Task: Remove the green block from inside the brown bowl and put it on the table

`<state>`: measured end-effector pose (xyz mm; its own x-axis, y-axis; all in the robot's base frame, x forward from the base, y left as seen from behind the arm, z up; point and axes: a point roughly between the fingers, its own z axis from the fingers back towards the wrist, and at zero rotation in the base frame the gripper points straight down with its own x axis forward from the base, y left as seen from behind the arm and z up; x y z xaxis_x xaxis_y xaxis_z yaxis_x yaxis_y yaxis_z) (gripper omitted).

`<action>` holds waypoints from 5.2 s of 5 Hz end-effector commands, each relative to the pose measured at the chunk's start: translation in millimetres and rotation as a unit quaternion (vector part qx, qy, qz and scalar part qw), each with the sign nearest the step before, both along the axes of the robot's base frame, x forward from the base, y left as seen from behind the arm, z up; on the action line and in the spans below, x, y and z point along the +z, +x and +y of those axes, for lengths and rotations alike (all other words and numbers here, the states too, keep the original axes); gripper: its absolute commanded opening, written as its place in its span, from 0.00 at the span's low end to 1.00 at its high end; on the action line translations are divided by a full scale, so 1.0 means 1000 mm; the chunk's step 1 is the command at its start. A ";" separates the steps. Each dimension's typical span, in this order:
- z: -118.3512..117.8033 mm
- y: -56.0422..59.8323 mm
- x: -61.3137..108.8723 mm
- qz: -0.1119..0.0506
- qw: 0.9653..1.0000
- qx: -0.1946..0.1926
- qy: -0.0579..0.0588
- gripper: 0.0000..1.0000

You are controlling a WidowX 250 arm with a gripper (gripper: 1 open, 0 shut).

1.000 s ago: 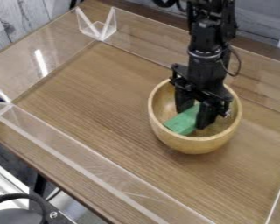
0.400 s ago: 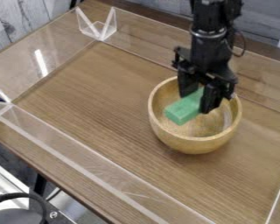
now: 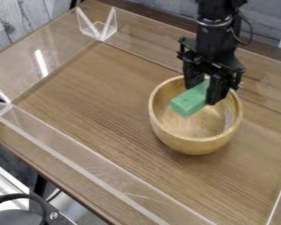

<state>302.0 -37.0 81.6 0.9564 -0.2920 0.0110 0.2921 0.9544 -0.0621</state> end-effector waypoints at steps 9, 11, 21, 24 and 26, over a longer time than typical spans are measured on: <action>0.095 -0.017 0.054 -0.070 0.993 0.092 0.000 0.00; 0.163 -0.040 0.025 -0.059 0.990 0.126 0.015 0.00; 0.177 -0.054 -0.038 -0.002 0.990 0.138 0.030 0.00; 0.174 -0.053 -0.037 0.004 0.989 0.143 0.030 0.00; 0.172 -0.052 -0.032 0.007 0.988 0.149 0.029 1.00</action>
